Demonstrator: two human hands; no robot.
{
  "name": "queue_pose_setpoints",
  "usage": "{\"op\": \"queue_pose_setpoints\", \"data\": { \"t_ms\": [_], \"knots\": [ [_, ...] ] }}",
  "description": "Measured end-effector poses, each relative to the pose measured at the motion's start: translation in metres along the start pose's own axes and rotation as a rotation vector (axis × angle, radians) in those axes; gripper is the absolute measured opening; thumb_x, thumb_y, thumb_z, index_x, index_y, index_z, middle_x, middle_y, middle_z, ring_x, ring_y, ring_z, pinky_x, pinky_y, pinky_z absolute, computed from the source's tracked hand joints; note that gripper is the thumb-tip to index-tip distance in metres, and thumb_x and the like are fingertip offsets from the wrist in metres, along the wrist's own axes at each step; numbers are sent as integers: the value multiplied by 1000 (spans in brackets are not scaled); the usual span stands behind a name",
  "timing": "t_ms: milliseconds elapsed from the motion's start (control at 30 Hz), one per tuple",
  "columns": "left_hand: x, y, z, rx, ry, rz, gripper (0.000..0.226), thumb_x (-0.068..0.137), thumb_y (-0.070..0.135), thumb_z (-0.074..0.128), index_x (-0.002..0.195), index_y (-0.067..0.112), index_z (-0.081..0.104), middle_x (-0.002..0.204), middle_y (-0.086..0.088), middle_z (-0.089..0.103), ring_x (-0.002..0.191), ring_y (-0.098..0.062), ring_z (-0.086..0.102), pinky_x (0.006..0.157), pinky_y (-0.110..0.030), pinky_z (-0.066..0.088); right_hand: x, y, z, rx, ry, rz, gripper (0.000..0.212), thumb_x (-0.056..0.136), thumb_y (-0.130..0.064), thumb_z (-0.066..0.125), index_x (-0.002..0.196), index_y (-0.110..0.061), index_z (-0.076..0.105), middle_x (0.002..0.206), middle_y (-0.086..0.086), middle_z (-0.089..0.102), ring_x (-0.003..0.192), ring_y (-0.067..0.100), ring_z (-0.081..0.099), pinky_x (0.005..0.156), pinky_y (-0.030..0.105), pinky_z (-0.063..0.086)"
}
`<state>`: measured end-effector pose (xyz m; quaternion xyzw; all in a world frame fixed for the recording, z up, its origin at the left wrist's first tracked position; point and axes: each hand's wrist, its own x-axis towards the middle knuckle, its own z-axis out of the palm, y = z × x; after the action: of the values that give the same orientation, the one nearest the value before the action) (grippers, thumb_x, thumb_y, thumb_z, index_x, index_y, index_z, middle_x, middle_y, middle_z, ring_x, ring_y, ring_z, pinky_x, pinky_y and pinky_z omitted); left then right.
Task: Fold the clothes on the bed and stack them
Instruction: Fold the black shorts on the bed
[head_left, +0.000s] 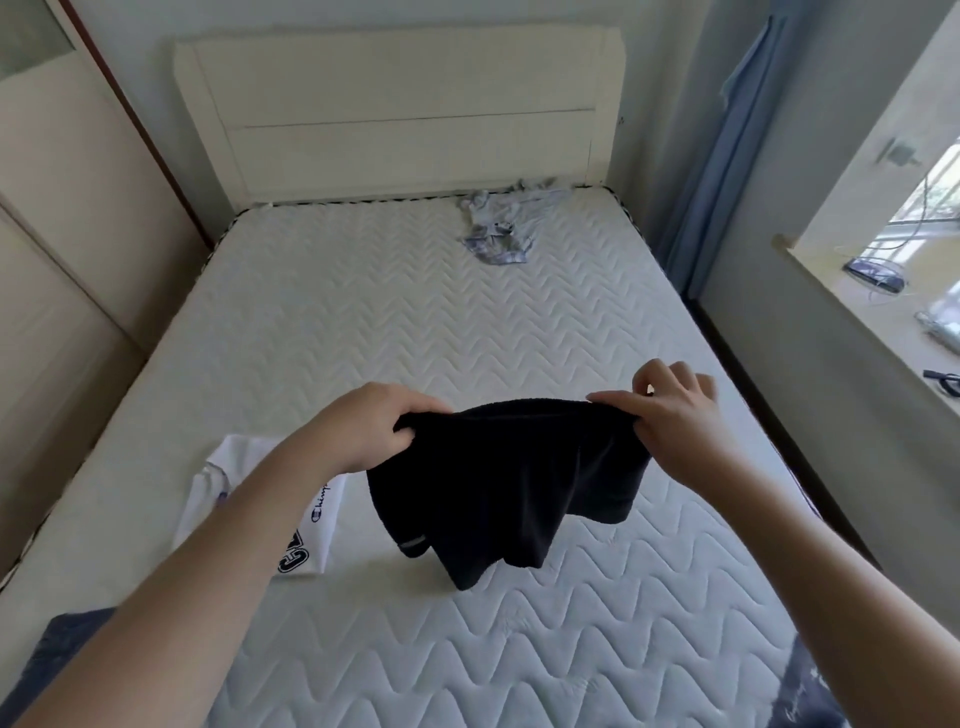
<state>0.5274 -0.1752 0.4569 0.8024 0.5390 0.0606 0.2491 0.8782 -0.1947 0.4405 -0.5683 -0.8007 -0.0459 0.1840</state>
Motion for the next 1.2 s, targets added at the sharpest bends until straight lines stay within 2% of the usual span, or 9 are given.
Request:
{"op": "queue_pose_setpoints", "data": {
  "t_ms": [233,400,500,600,733,833,933,1033,1200],
  "knots": [
    [14,13,24,-146,73,31,55,76,-4,45,80,48,63,94,26,52,85,5,54,72,-11,38,-12,-1,6,177,-101,75,48,83,7,61,85,-38,78,95,-5,46,96,25,41,82,37,26],
    [19,33,33,-270,81,63,54,70,-11,40,65,40,56,95,15,63,87,-9,60,80,-32,50,-13,-7,9,391,-32,102,50,76,20,57,74,-24,79,95,-3,50,98,24,42,86,34,43],
    [23,48,32,-216,16,73,48,66,3,34,73,44,60,89,12,62,87,-15,60,82,-39,51,-10,-9,7,463,8,130,50,76,21,57,66,-24,77,93,-11,46,99,19,41,86,12,33],
    [30,55,36,62,-89,58,62,80,5,38,110,55,61,94,15,55,94,-6,52,83,-32,47,-6,-5,4,496,59,155,52,74,23,56,63,-25,75,93,-15,44,99,18,41,86,7,29],
    [34,55,46,206,-272,-18,56,87,4,44,116,47,62,101,12,47,101,-13,50,88,-35,46,-6,0,4,469,65,154,49,77,19,55,68,-24,76,94,-8,46,98,17,39,85,12,31],
    [34,50,51,123,-373,-47,51,79,4,44,97,47,65,94,13,47,90,-14,54,70,-23,44,-7,3,8,439,49,190,45,81,11,54,71,-27,75,95,-8,45,96,16,38,83,21,32],
    [32,48,54,-55,-420,-56,17,72,30,70,80,44,63,83,10,65,75,-6,65,60,-17,45,-6,9,13,447,46,240,40,83,5,53,73,-28,73,95,-8,45,97,16,40,80,22,33],
    [33,48,60,-160,-332,-129,17,70,62,72,69,45,66,67,21,67,62,6,63,53,-9,42,-7,13,16,486,32,286,38,82,1,51,74,-30,71,94,-8,47,97,14,45,78,19,34],
    [39,55,57,67,-113,-209,47,87,57,53,62,18,47,58,5,50,54,-14,48,54,-29,36,-2,24,17,491,-66,308,33,84,-2,50,85,-30,69,96,-10,48,99,14,47,79,26,36]
  ]
}}
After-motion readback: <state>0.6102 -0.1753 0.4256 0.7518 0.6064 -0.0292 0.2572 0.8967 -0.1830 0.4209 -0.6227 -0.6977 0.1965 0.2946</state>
